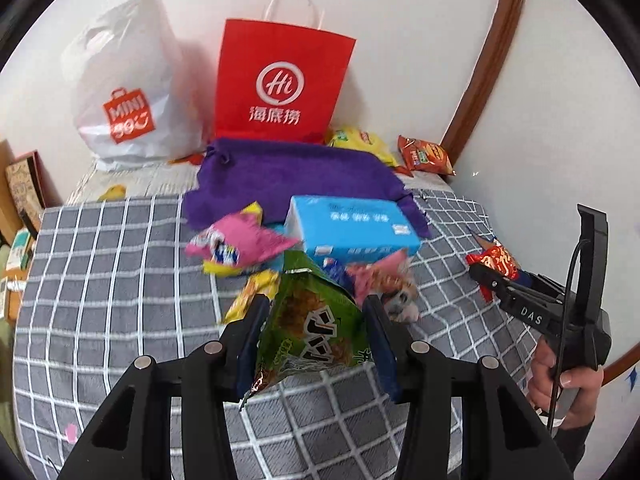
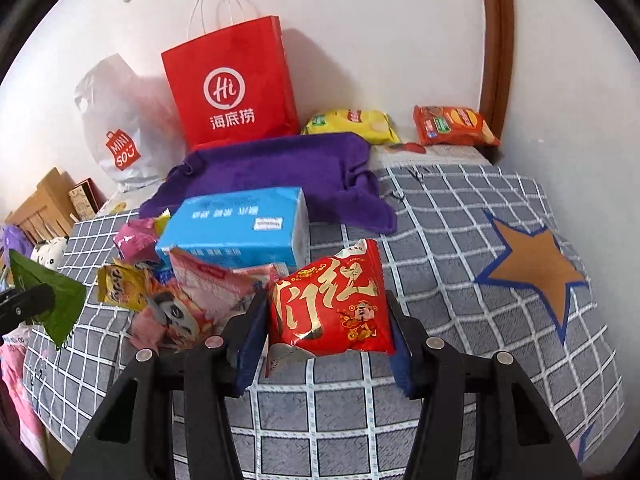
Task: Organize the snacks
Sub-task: 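Carry both packets up over the purple towel with both tools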
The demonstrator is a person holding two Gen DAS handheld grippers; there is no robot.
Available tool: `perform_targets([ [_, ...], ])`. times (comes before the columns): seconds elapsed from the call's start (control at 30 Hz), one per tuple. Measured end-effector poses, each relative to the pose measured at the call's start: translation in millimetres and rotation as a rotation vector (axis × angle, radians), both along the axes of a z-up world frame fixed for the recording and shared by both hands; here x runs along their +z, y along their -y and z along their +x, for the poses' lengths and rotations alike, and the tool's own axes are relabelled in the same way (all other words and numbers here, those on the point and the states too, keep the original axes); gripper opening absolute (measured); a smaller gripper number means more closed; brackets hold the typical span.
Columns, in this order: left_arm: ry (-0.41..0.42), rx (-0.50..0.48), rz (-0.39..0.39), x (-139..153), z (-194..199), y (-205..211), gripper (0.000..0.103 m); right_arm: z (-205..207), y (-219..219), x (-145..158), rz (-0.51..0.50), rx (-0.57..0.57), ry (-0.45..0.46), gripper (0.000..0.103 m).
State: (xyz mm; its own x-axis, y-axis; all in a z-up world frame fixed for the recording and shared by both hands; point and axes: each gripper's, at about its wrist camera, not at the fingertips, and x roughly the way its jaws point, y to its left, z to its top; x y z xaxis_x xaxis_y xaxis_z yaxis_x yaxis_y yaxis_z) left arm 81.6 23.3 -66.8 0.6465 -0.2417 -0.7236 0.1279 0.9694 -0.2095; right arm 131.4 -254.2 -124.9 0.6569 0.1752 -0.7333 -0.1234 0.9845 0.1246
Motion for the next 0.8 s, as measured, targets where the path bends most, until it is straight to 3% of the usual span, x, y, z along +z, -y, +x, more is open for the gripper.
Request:
perform_targets([
  [0.8, 0.047, -0.016, 0.061, 54, 135, 13, 0.046, 133, -40, 77, 0.016, 0.081, 0.113, 0.054],
])
